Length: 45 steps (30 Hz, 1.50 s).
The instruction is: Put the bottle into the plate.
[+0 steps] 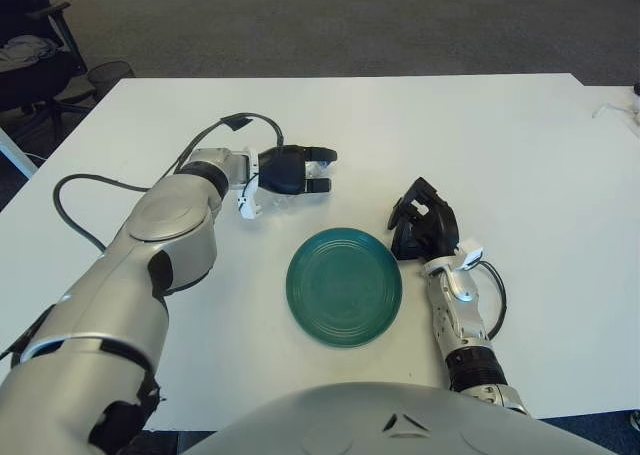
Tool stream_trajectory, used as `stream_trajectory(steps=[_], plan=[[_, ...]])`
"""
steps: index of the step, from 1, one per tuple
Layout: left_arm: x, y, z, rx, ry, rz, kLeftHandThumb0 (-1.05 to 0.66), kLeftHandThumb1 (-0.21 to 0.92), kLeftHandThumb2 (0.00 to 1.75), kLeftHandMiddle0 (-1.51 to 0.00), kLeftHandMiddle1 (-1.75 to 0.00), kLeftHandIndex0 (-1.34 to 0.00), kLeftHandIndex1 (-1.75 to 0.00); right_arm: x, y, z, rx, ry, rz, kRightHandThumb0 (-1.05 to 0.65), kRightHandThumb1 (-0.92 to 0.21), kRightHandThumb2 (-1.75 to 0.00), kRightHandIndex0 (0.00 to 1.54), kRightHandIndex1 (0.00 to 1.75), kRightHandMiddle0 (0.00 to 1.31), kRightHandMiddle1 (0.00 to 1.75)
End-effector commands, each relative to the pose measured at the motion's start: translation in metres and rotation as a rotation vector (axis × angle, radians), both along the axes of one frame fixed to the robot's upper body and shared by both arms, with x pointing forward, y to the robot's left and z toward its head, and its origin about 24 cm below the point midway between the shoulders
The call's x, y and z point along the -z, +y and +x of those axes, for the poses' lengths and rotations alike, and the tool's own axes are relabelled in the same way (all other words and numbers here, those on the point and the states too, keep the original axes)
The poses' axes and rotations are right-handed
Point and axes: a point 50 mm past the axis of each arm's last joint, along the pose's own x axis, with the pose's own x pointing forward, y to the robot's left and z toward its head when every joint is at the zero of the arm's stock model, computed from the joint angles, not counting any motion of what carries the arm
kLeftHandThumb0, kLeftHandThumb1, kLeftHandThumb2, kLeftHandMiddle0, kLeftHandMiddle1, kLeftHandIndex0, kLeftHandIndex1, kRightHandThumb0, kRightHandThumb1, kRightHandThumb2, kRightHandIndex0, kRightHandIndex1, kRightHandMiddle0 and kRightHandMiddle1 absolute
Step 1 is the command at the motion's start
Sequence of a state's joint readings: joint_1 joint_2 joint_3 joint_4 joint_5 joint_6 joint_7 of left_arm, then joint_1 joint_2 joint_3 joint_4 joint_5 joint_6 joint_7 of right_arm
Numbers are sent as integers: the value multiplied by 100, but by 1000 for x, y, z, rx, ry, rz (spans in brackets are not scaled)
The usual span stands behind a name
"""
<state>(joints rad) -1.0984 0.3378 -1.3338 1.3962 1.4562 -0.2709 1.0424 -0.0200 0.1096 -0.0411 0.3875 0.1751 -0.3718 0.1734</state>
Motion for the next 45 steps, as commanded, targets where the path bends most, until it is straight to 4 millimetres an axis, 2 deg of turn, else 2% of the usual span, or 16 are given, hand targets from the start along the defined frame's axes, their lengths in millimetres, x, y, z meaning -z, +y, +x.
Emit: stream_trajectory(steps=[1,5,10,17,26,45], plan=[[15,10,-5,-60,22,50,-10,41,112,-55,-148,-33,-170,71,-12,-59,46,393,29,0,-1,-165,86,169,60,175],[18,11,-5,-84,12,88,-3,34,126,-61,-165,-36,-174,71,-13,-59,45,397,25,0,-1,-165,87,168,61,175],[22,11,-5,-101,18,111,-1,26,136,-67,-173,-48,-164,72,-14,-59,45,409,21,0,0,-165,88,167,61,175],[24,10,-7,-107,38,94,-1,20,139,-70,-175,-58,-155,72,-14,-59,42,423,18,0,0,-166,88,167,61,175],[26,11,-9,-101,39,74,-1,16,143,-73,-175,-63,-151,73,-15,-59,37,425,24,0,0,-165,88,167,61,175],[30,12,-10,-167,72,17,-1,14,147,-75,-175,-63,-154,74,-15,-59,39,436,8,0,-1,-164,88,166,61,175]])
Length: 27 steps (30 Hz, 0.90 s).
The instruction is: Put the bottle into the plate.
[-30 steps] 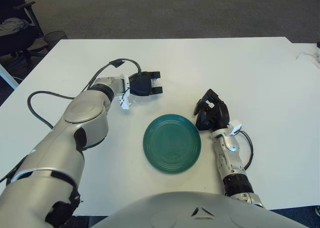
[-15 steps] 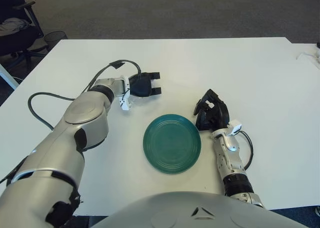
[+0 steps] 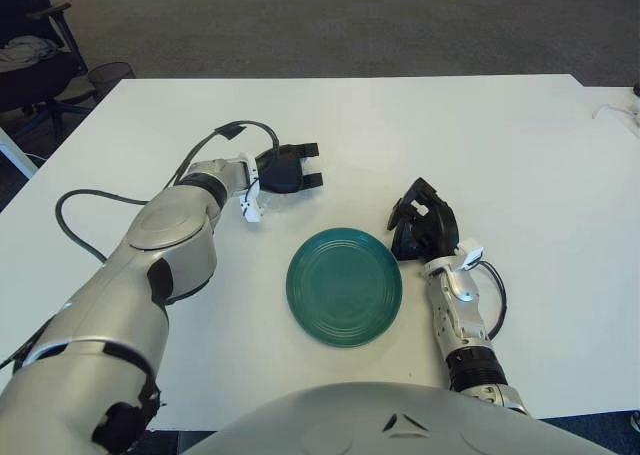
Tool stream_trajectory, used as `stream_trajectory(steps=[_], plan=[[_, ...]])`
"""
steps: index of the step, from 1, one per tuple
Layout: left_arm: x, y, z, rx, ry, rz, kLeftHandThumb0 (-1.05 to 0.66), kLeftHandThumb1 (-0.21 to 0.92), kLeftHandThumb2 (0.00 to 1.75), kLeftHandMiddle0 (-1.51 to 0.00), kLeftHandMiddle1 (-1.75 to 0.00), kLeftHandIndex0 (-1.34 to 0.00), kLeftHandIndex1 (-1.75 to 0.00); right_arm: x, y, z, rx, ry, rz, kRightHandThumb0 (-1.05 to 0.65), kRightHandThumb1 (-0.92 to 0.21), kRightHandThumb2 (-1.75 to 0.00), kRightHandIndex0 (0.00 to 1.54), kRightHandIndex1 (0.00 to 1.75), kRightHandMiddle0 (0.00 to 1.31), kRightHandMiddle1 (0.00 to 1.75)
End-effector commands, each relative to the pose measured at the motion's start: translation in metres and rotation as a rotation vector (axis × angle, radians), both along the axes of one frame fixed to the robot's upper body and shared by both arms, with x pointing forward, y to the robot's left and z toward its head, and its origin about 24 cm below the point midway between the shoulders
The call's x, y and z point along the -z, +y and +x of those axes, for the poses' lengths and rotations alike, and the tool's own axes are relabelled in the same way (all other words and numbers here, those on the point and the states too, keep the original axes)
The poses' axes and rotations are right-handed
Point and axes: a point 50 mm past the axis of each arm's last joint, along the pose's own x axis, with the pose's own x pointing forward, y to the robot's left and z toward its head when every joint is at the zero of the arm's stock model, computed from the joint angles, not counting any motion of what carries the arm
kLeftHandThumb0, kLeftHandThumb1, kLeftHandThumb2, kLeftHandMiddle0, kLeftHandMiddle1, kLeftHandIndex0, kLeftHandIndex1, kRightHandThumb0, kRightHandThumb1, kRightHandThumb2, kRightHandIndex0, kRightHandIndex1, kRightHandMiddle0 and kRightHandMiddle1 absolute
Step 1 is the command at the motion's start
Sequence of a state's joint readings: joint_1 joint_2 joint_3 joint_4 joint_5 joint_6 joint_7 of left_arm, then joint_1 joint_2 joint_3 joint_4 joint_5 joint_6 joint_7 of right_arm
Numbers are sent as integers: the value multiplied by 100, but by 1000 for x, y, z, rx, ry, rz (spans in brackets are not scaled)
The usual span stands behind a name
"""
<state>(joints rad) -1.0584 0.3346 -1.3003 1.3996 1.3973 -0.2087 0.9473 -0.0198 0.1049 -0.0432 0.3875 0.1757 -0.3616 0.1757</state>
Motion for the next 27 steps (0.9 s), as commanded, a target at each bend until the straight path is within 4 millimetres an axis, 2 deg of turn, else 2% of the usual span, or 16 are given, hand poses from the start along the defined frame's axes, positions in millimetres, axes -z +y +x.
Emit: stream_trajectory(steps=[1,8,14,16,22,27], plan=[[21,7,-11,-36,91,29,-1,13,147,-75,-175,-63,-154,73,-13,-59,42,426,11,0,-1,-164,88,166,61,175],[17,10,-10,-30,81,6,-1,12,149,-76,-175,-63,-156,72,-11,-58,37,423,14,0,-1,-165,87,167,61,175],[13,10,-10,-51,53,-143,-1,8,155,-78,-175,-64,-160,72,-10,-58,31,421,19,0,2,-170,88,172,63,175],[11,10,-10,-63,45,-224,-1,6,158,-80,-175,-66,-161,72,-10,-58,30,422,19,0,3,-172,88,173,64,175],[0,9,-8,-216,74,-680,-1,-8,172,-88,-175,-77,-161,73,-9,-58,27,424,21,0,3,-170,89,170,64,175],[-11,6,-6,-267,99,-976,-1,-11,174,-90,-175,-81,-158,73,-8,-57,28,424,17,0,3,-170,89,170,63,175]])
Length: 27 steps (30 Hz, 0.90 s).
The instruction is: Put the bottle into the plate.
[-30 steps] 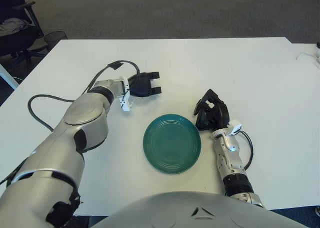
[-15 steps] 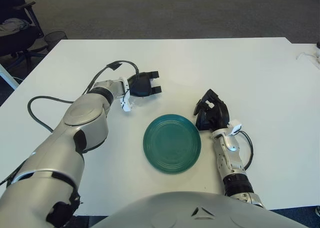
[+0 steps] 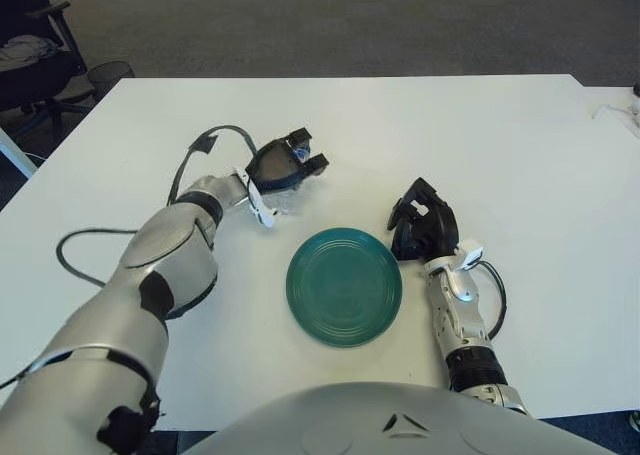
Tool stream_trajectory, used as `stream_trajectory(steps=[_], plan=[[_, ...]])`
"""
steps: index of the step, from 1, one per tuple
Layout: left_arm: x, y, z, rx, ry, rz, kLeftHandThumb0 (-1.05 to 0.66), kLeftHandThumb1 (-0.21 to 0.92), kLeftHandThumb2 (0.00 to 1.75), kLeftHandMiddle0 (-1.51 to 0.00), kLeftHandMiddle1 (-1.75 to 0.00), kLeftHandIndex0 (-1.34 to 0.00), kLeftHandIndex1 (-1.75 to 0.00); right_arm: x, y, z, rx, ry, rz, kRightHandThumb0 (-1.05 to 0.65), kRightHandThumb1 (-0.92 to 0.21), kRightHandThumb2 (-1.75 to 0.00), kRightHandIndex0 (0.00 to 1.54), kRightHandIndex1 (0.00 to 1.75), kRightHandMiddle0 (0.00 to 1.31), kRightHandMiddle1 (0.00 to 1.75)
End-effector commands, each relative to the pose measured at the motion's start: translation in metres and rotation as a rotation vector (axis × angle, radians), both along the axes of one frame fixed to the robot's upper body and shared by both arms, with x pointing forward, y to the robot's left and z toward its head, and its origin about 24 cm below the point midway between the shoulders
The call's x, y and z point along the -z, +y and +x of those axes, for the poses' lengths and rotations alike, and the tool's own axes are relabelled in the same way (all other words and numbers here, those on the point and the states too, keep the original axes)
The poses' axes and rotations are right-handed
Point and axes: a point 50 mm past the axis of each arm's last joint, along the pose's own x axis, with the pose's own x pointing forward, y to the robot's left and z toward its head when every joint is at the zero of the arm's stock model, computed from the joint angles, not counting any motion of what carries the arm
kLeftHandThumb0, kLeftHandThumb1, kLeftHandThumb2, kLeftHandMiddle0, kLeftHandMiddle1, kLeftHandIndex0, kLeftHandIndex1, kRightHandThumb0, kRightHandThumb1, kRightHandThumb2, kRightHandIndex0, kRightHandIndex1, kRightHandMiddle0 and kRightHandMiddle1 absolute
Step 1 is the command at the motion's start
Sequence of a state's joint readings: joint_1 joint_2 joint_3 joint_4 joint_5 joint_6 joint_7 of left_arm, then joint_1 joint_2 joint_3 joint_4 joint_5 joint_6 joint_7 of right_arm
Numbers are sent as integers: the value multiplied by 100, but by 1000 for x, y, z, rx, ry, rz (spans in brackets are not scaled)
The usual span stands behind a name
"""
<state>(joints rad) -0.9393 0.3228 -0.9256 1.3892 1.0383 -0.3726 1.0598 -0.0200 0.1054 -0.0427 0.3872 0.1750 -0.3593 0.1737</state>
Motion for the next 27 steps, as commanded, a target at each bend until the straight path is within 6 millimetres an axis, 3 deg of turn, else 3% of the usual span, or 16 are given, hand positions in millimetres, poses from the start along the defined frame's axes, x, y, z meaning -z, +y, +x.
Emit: stream_trajectory(steps=[1,3,6,11,16,20,27], plan=[[-13,1,4,-61,-11,-251,-10,-3,166,-96,-175,-78,-161,73,-8,-57,27,421,17,0,3,-170,89,170,63,175],[-15,1,4,-74,0,-304,-32,19,144,-112,-175,-67,-169,73,-8,-57,25,420,16,0,3,-170,89,170,63,175],[-22,2,8,-98,26,-391,-42,29,134,-120,-175,-62,-173,73,-8,-57,20,416,15,0,2,-169,89,169,63,175],[-32,3,13,-108,69,-521,-47,31,132,-124,-175,-61,-174,73,-10,-58,11,414,18,0,2,-167,89,167,63,175],[-28,7,11,-109,152,-575,-48,30,134,-125,-175,-63,-175,73,-10,-58,5,418,17,0,1,-167,89,167,62,175],[-16,13,6,-117,266,-560,-49,28,136,-125,-175,-64,-175,73,-9,-57,5,419,24,0,0,-166,88,168,61,175],[-16,22,5,-101,345,-494,-49,27,137,-123,-175,-65,-175,72,-7,-57,2,419,24,0,-1,-165,87,169,60,175]])
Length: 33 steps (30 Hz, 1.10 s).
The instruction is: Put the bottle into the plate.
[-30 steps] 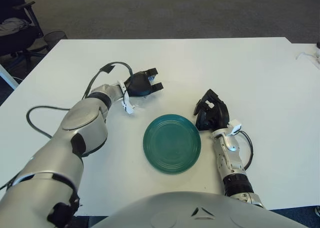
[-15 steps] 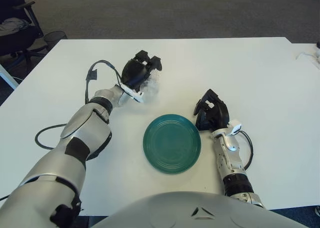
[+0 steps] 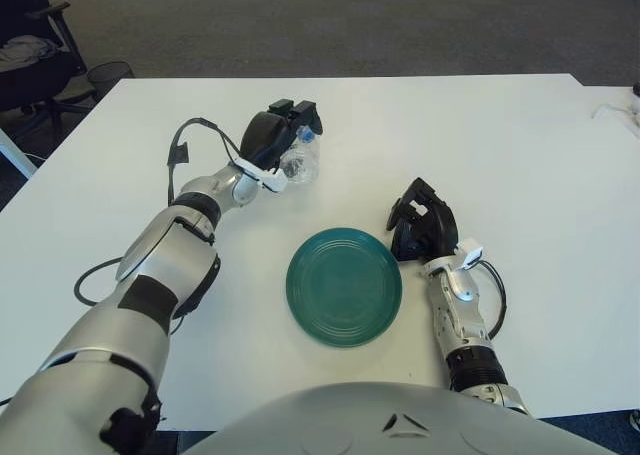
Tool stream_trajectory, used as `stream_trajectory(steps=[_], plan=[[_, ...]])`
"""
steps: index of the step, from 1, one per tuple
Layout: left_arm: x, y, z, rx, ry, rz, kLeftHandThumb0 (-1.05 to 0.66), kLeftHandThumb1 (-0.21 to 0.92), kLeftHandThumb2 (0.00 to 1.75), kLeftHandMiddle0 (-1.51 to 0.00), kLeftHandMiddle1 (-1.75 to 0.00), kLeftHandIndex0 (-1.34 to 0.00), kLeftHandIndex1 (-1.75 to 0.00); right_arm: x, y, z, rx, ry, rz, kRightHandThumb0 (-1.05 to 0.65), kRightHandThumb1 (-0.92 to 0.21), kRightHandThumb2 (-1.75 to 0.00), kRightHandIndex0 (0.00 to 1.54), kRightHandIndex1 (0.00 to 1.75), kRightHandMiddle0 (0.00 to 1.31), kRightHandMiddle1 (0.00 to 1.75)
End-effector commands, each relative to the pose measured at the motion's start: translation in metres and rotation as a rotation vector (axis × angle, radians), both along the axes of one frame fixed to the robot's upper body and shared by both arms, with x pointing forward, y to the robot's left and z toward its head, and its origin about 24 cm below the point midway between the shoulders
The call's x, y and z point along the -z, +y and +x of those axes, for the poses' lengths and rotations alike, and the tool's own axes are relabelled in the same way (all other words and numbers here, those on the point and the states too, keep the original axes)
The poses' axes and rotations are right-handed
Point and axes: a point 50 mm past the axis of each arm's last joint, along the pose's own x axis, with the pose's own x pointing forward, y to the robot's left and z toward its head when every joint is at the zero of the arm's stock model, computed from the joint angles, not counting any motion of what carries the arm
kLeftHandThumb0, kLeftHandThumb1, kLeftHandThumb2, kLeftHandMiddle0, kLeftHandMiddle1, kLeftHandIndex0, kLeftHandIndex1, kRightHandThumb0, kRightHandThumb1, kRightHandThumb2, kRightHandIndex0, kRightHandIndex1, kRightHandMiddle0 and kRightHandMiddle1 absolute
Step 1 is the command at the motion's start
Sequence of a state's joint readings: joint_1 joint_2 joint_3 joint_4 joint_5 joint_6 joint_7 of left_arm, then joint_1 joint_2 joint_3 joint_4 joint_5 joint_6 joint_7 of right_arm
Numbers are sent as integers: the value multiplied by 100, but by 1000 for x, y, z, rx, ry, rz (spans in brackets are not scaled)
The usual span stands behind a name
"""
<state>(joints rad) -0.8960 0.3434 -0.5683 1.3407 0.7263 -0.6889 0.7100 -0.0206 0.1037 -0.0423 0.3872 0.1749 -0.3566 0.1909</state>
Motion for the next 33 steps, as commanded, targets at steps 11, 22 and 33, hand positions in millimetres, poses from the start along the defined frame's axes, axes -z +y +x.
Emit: stream_trajectory(steps=[11,22,33], plan=[[-4,24,2,-24,86,36,-49,27,137,-120,-175,-65,-175,71,-5,-54,4,418,17,0,0,-167,87,170,62,175],[-16,22,1,46,96,-123,-49,27,137,-119,-175,-64,-175,71,-3,-53,2,423,1,0,6,-174,90,174,67,173],[-48,4,-11,292,14,-299,-50,26,139,-121,-175,-66,-175,72,-3,-54,10,422,-3,0,7,-175,91,175,69,170]])
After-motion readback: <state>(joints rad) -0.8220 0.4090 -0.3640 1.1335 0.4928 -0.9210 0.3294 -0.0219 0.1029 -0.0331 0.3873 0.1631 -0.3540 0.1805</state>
